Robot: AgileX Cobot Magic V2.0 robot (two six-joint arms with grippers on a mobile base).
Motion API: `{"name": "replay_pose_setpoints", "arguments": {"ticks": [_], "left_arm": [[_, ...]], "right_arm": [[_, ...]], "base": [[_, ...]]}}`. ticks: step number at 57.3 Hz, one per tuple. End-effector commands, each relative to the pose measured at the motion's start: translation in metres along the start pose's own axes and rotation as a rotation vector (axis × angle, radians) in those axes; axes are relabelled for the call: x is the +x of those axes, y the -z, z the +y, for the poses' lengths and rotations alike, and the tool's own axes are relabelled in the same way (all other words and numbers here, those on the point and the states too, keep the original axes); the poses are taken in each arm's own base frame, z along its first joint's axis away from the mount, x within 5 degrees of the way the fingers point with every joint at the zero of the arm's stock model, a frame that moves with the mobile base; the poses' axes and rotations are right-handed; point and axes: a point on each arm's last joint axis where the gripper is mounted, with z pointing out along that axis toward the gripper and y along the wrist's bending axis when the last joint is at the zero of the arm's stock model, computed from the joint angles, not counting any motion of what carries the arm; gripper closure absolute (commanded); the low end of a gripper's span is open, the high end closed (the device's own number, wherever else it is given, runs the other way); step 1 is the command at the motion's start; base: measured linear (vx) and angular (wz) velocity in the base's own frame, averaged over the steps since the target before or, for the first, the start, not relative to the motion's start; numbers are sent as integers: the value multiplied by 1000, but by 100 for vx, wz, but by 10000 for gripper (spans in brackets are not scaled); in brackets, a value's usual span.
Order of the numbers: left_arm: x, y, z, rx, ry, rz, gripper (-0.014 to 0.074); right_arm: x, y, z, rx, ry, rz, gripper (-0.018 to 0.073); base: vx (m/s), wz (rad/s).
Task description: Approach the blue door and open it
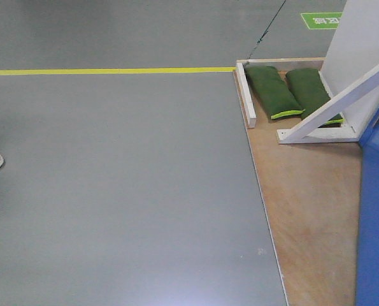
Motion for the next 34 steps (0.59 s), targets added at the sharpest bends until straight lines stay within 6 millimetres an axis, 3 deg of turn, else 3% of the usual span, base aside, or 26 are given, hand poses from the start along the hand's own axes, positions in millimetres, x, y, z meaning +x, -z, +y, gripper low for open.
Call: {"name": "replay_pose_setpoints", "arguments": {"ticks": [1, 17, 34], "left_arm": [[-16, 4, 0, 10, 6, -115, 524], [-16, 4, 0, 10, 6, -115, 524], [-16, 4, 0, 10, 6, -115, 524]], "right_arm": [[-41, 17, 24, -76, 11, -131, 547], [-52, 38, 67, -213, -28, -132, 547], [-48, 60, 120, -403, -7, -113, 547]], "base": [[0, 0], [0, 0], [0, 0]]}}
